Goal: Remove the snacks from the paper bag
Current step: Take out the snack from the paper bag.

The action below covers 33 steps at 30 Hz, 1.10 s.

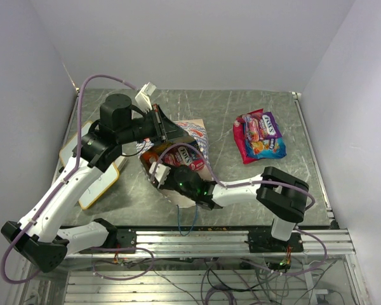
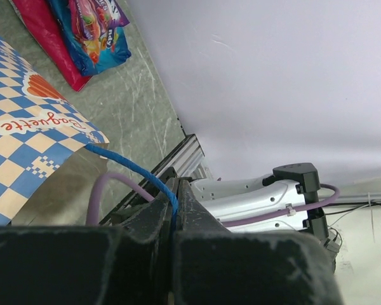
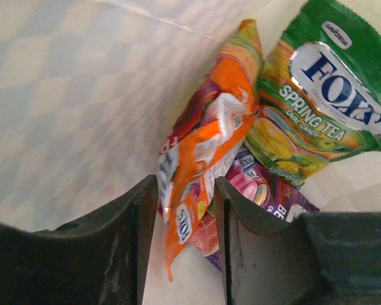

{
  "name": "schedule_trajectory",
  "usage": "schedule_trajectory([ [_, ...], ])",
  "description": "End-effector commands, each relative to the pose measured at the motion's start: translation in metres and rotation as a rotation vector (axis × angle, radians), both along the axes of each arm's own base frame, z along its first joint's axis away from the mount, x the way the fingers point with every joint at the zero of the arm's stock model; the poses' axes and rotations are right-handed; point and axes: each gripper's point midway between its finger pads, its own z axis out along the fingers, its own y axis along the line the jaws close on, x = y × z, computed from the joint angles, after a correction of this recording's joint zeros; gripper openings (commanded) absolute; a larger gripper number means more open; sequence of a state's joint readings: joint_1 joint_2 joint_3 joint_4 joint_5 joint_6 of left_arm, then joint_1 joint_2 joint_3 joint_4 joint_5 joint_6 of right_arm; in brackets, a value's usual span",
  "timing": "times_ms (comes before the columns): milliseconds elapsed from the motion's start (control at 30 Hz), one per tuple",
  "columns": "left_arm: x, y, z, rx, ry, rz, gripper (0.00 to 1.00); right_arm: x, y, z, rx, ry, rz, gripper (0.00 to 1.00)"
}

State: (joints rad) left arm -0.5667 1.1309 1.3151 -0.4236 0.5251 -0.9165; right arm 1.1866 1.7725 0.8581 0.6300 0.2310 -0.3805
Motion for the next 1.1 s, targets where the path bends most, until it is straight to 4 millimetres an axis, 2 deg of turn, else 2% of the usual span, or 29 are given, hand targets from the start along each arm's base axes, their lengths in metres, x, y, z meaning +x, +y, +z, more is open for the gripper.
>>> schedule_trajectory([
  [0, 0.0, -0.001, 0.02, -0.034, -0.054, 0.012, 0.07, 0.019, 0.009, 0.017, 0.119, 0.05, -0.029, 0.37],
  [167, 0.002, 0.003, 0.023, -0.039, -0.074, 0.042, 0.07, 0.024, 0.011, 0.016, 0.066, 0.098, 0.001, 0.06],
  [233, 0.004, 0.005, 0.019, -0.022, -0.074, 0.056, 0.07, 0.025, 0.009, 0.024, 0.061, 0.103, -0.002, 0.0],
  [333, 0.006, 0.007, 0.015, -0.008, -0.071, 0.074, 0.07, 0.027, -0.001, 0.04, 0.08, 0.106, -0.042, 0.0],
  [433, 0.006, 0.008, 0.008, -0.003, -0.054, 0.083, 0.07, 0.02, -0.015, 0.058, 0.091, 0.109, -0.043, 0.0],
  [567, 0.007, 0.011, 0.005, 0.003, -0.032, 0.111, 0.07, 0.007, -0.046, 0.075, 0.097, 0.118, -0.067, 0.0],
  [800, 0.015, 0.01, -0.002, 0.035, -0.032, 0.119, 0.07, -0.014, -0.097, 0.136, 0.188, 0.094, -0.099, 0.0],
  [1067, 0.024, 0.009, -0.009, 0.03, -0.026, 0.153, 0.07, -0.023, -0.142, 0.187, 0.212, 0.101, -0.188, 0.0],
])
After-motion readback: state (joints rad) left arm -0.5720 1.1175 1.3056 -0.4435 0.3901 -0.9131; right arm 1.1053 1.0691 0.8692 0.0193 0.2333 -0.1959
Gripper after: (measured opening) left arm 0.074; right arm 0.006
